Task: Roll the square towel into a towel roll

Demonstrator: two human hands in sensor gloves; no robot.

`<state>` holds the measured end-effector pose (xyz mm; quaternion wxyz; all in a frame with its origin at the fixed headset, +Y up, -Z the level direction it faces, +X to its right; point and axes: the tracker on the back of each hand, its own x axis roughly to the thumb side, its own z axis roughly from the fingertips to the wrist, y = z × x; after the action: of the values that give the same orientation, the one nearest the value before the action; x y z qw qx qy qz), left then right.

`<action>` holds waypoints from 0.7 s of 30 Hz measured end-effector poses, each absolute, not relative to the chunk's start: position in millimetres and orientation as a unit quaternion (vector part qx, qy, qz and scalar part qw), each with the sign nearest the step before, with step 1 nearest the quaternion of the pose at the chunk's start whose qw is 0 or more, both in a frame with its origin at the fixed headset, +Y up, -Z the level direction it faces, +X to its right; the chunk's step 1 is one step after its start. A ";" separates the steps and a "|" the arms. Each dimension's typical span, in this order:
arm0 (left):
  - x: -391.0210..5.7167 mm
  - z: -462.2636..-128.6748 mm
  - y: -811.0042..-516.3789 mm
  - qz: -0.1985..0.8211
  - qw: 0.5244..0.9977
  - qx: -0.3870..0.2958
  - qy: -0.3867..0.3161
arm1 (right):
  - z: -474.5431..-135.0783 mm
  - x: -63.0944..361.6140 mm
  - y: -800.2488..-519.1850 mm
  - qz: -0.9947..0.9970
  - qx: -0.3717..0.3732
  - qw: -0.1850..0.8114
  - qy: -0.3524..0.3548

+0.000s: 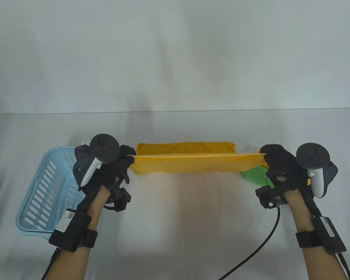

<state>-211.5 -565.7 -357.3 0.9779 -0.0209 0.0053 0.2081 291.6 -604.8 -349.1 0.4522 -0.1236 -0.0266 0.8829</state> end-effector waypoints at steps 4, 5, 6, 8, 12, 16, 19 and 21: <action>-219.3 -336.1 -581.7 0.215 0.974 -0.069 -0.027 | -326.3 296.7 -617.7 0.879 -0.089 0.468 0.018; -220.0 -329.9 -585.6 0.216 0.972 -0.084 -0.038 | -319.4 297.7 -620.3 0.880 -0.080 0.467 0.029; -220.3 -325.6 -588.1 0.214 0.971 -0.093 -0.046 | -315.0 298.3 -621.9 0.881 -0.075 0.465 0.035; -220.0 -313.3 -594.0 0.201 0.971 -0.112 -0.068 | -302.8 299.4 -626.1 0.885 -0.061 0.459 0.051; -217.1 -290.2 -602.6 0.154 0.972 -0.143 -0.108 | -280.0 299.8 -638.0 0.890 -0.031 0.444 0.100; -218.0 -271.4 -611.7 0.128 0.966 -0.175 -0.140 | -261.3 298.7 -648.6 0.892 -0.010 0.429 0.140; -219.9 -261.7 -619.3 0.128 0.953 -0.220 -0.162 | -250.9 298.9 -651.1 0.891 0.007 0.426 0.158; -221.2 -257.1 -623.3 0.134 0.946 -0.243 -0.170 | -245.4 298.7 -650.4 0.890 0.019 0.426 0.163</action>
<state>-221.2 -623.3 -257.1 0.9456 -0.2430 -0.1698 0.1338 298.7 -650.4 -245.4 0.4264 0.0194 0.1628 0.8896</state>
